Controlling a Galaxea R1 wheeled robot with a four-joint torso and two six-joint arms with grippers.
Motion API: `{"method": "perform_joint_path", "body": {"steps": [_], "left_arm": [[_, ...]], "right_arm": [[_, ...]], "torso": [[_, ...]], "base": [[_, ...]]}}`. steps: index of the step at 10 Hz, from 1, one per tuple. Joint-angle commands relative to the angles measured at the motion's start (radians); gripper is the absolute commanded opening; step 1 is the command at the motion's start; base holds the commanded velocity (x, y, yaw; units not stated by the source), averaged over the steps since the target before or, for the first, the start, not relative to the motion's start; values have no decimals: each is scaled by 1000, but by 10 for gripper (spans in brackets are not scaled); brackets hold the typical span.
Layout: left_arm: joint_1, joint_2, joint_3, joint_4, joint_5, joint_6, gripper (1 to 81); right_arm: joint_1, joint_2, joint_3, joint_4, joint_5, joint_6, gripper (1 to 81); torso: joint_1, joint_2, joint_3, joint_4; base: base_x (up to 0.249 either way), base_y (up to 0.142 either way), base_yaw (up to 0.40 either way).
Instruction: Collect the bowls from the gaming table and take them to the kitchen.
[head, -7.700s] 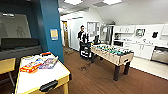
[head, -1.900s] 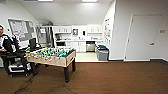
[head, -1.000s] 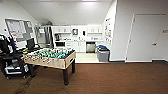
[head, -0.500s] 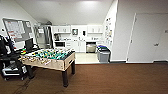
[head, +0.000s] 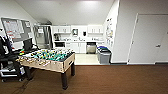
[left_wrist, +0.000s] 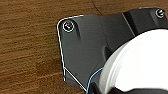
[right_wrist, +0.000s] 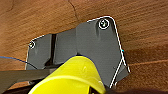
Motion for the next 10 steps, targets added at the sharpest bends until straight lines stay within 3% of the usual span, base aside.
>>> {"method": "perform_joint_path", "body": {"steps": [1,10], "left_arm": [[-58,3,-3,8,40,9,10],[-58,4,-3,7,40,9,10]], "right_arm": [[47,-35,2,-12,-41,-3,10],[46,-31,1,-12,-39,-3,10]], "torso": [[0,0,0,0],[0,0,0,0]], "base": [[145,-76,0],[147,-8,0]]}}
